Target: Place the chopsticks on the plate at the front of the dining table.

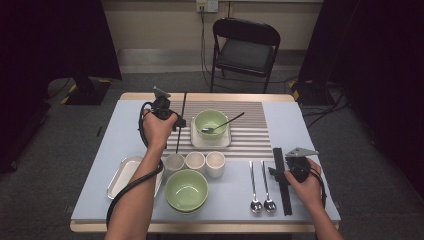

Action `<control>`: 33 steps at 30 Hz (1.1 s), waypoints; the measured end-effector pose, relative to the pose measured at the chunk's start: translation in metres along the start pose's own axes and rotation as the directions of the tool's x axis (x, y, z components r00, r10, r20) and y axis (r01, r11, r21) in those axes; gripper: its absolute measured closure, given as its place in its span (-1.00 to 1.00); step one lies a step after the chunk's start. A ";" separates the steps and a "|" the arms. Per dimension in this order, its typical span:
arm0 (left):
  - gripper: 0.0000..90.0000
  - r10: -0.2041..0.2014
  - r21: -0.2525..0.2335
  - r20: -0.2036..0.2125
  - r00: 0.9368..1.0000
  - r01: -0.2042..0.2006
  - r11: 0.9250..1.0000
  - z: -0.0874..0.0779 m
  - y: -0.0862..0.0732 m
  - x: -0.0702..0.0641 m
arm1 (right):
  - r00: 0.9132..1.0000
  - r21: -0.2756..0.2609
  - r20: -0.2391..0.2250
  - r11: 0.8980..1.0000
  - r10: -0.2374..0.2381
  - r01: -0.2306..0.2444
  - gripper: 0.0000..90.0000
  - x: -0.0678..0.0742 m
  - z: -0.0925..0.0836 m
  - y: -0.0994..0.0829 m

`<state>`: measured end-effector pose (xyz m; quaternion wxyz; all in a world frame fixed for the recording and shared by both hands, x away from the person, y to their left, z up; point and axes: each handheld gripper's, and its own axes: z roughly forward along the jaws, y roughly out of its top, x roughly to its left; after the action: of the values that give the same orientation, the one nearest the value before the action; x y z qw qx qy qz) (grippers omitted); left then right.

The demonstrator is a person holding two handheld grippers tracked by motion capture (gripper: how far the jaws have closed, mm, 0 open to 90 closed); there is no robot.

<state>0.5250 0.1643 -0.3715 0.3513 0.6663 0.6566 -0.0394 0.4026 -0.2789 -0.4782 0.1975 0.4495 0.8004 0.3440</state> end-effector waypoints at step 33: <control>0.91 0.004 -0.021 -0.068 0.998 -0.006 1.000 0.031 0.003 0.000 | 1.000 -0.001 0.000 1.000 0.000 0.000 -0.65 0.000 0.000 0.000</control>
<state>0.5407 0.1488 -0.3939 0.3358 0.6651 0.6669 -0.0087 0.4025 -0.2788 -0.4783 0.1976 0.4496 0.8002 0.3442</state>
